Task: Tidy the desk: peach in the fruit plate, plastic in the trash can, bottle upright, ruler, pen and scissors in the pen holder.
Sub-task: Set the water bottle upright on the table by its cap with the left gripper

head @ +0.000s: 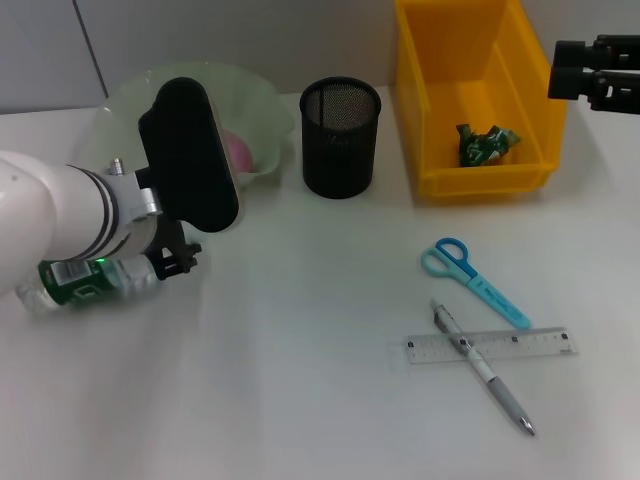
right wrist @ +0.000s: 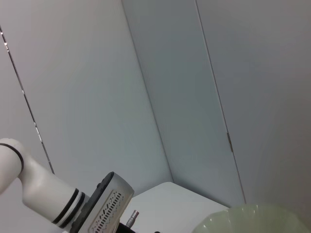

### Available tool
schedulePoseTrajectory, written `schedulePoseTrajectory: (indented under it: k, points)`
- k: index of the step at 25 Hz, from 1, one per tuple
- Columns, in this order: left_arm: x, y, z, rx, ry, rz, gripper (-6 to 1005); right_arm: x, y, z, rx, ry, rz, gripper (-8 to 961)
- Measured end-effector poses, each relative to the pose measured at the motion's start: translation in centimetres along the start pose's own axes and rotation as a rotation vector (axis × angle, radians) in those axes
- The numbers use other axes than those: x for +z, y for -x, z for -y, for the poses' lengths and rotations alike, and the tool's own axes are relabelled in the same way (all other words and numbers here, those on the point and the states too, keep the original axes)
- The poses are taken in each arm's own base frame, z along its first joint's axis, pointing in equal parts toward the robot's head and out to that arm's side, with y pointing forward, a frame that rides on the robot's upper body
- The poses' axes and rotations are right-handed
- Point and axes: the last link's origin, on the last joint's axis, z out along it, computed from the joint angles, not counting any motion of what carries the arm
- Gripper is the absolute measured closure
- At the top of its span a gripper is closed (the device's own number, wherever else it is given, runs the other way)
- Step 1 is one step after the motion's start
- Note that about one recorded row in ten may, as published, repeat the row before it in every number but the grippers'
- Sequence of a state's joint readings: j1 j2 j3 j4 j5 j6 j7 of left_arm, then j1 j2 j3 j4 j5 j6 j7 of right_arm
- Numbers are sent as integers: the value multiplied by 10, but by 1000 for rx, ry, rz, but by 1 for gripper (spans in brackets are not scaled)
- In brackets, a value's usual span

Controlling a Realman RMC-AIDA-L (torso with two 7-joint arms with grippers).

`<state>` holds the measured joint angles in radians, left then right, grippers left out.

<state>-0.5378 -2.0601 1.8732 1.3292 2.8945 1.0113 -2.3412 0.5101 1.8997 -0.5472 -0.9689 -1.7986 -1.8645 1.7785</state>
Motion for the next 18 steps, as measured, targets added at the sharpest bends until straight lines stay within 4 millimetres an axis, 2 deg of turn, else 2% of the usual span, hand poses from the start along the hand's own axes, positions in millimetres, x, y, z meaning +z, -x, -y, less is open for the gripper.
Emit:
schedulePoseTrajectory:
  k: [9, 18]
  points:
    - [-13, 8, 6, -40, -20, -7, 554, 0, 0, 0, 2, -1, 0, 443]
    - [-15, 17, 14, -42, -39, 8, 558, 2, 1, 0, -1, 2, -1, 444]
